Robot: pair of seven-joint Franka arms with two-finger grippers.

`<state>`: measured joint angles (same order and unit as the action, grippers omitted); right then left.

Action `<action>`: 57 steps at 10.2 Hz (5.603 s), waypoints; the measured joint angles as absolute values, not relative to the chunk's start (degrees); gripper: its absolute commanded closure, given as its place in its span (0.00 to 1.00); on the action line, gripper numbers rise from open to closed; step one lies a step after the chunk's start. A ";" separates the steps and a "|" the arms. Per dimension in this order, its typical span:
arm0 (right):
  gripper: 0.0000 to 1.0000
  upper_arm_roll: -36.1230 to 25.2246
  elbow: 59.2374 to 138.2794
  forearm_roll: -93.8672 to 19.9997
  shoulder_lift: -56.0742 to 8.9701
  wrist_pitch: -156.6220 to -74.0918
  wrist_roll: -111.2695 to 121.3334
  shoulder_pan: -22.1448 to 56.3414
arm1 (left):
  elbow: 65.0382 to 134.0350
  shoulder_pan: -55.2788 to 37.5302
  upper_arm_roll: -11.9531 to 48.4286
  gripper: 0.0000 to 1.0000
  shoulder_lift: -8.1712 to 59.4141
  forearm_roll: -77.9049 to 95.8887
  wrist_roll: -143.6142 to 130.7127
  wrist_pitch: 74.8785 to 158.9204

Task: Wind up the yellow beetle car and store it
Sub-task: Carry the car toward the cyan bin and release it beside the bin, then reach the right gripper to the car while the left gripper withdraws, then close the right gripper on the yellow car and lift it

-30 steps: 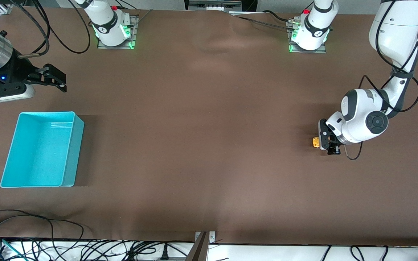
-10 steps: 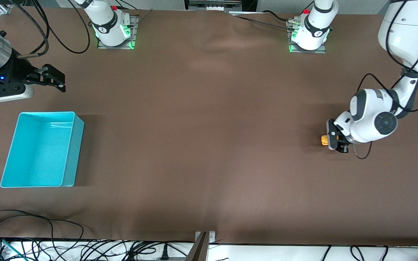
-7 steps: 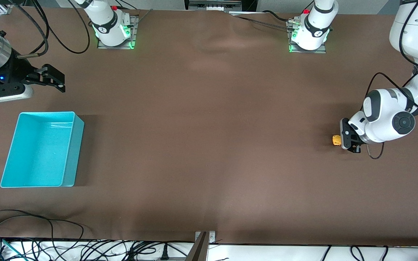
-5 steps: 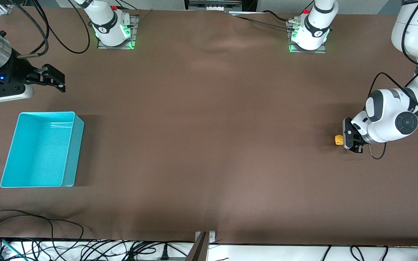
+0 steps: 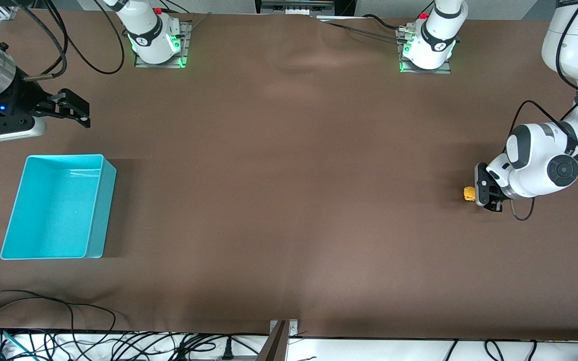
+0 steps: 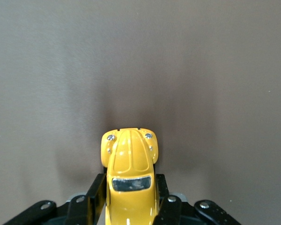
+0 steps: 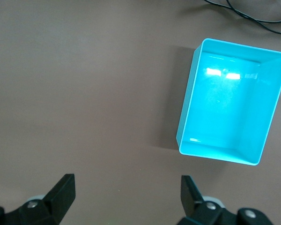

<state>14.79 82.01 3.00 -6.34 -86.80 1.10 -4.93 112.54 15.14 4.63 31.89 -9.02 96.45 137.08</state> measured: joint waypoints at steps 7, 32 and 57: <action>0.00 14.78 82.01 3.01 -6.34 -86.68 1.10 -4.94 | 89.80 15.78 6.54 0.00 32.02 -6.47 94.87 102.65; 0.00 14.13 82.63 4.12 -22.15 -93.01 8.89 -3.65 | 86.83 -1.51 7.89 0.00 1.70 0.35 9.39 84.58; 0.00 12.38 101.14 11.22 -36.07 -132.42 44.26 -6.44 | 89.48 -1.24 1.56 0.00 0.84 1.27 4.69 89.32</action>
<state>12.38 101.14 11.22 -36.07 -132.42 44.26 -6.44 89.48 -1.24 1.56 0.84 1.27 4.69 89.32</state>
